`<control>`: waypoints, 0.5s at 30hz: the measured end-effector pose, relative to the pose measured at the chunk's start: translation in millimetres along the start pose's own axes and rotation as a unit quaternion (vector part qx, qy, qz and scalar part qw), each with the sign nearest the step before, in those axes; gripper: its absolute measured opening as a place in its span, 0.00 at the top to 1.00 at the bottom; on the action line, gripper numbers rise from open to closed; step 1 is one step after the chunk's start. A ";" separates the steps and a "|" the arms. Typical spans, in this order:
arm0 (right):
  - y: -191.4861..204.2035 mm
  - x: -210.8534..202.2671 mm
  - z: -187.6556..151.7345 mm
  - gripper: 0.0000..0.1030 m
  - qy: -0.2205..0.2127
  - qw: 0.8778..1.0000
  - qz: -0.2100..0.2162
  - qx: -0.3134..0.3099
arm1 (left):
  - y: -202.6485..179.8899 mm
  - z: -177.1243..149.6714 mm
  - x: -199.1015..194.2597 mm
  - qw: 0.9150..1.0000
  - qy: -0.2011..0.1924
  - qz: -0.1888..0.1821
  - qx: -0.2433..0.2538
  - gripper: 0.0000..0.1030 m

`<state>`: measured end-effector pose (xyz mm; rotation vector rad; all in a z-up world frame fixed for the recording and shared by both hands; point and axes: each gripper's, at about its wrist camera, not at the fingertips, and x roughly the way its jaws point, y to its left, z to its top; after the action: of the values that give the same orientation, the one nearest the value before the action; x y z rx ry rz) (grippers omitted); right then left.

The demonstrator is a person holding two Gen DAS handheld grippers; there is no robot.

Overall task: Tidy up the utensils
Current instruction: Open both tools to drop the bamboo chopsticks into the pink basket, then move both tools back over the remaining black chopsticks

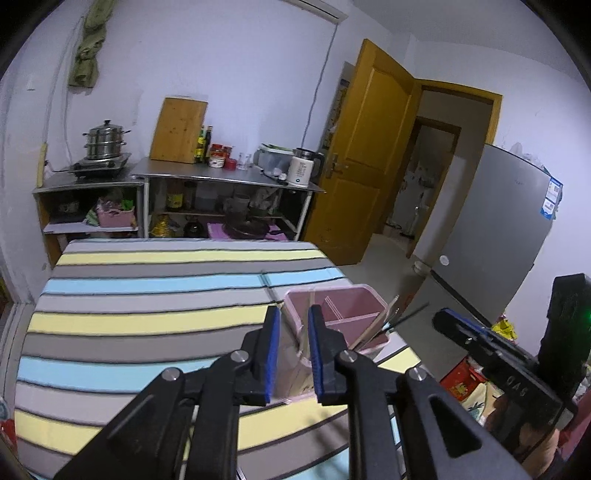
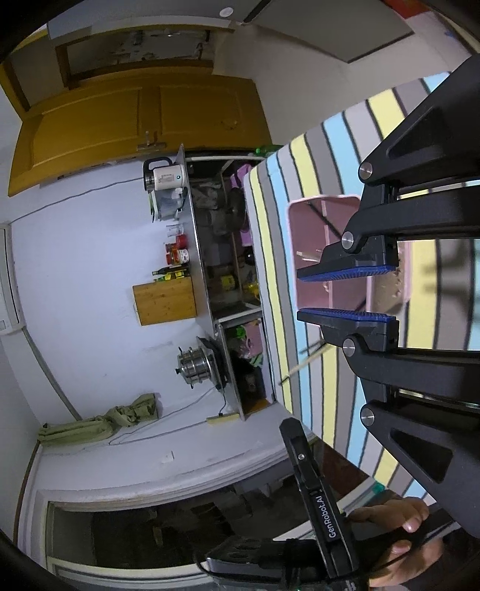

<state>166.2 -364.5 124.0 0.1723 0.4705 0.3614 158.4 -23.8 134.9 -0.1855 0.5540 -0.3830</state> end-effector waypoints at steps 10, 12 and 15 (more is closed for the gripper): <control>11.7 2.4 -61.1 0.85 0.061 0.998 0.015 0.004 | 34.0 -75.3 -7.3 0.998 0.049 0.040 -0.031 0.84; 12.6 3.2 -73.7 0.85 0.074 0.997 0.017 0.005 | 40.0 -87.4 -8.4 0.997 0.057 0.044 -0.039 0.84; 14.8 6.1 -90.1 0.85 0.092 0.995 0.024 0.013 | 48.6 -102.3 -8.8 0.995 0.065 0.051 -0.052 0.84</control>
<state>124.4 -341.4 46.1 0.1773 0.6543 0.4206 110.7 17.1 40.3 -0.2317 0.7101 -0.2678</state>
